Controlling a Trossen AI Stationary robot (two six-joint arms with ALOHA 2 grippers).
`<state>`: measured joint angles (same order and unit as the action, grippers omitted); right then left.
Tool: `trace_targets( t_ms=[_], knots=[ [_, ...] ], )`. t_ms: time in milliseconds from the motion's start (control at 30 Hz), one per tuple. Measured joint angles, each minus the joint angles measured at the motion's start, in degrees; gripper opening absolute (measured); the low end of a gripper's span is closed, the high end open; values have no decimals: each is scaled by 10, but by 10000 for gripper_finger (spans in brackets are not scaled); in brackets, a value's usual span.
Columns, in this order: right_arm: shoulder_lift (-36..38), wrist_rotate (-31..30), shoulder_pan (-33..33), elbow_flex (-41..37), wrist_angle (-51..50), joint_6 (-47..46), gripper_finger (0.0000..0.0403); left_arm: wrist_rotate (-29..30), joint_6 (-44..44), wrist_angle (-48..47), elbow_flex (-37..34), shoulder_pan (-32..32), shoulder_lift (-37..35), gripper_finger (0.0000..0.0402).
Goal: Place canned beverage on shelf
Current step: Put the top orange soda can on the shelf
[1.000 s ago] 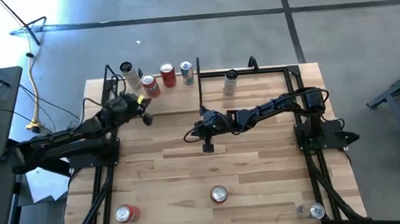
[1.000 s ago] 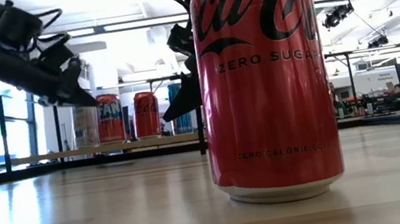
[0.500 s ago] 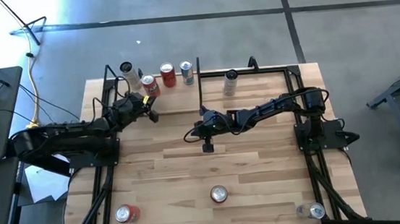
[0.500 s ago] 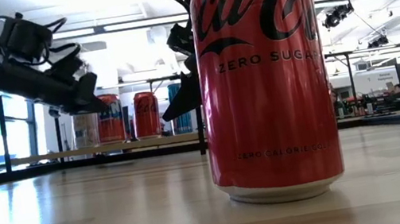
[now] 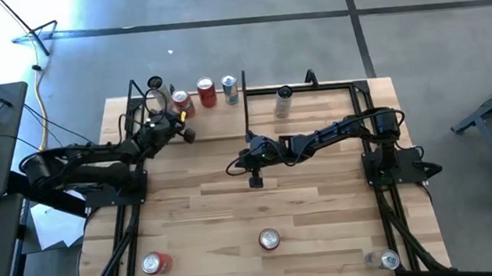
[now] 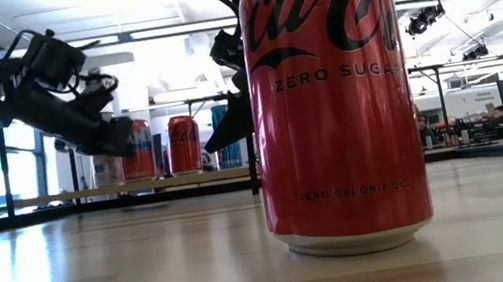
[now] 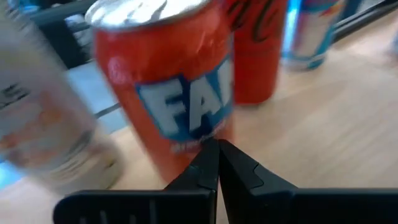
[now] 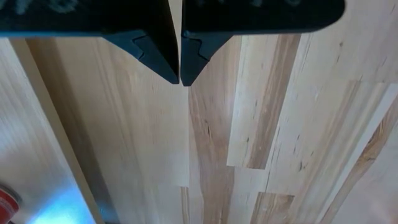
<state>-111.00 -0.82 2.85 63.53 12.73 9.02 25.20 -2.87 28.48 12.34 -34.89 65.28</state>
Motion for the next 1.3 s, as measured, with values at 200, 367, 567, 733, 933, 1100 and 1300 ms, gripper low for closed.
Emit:
trace_targets(
  t_ms=[200, 367, 567, 733, 933, 1100, 1300],
  knots=[
    [0, 0, 0, 0, 0, 0, 0, 51, 0, -26, 0, 0, -13, 0],
    [0, 0, 0, 0, 0, 0, 0, 53, 1, -17, 0, -8, -18, 0],
    [0, 0, 0, 0, 0, 0, 0, 11, 5, -9, 0, -61, -18, 0],
    [0, 0, 0, 0, 0, 0, 0, -28, 10, 17, 0, -88, -18, 0],
    [0, 0, 0, 0, 0, 0, 0, -54, 20, 33, 0, -105, -18, 0],
    [0, 0, 0, 0, 0, -1, 0, -74, 20, 49, 0, -113, -17, 0],
    [0, 0, 0, 0, 0, 0, 0, -82, 31, 77, 0, -114, -18, 0]
  ],
)
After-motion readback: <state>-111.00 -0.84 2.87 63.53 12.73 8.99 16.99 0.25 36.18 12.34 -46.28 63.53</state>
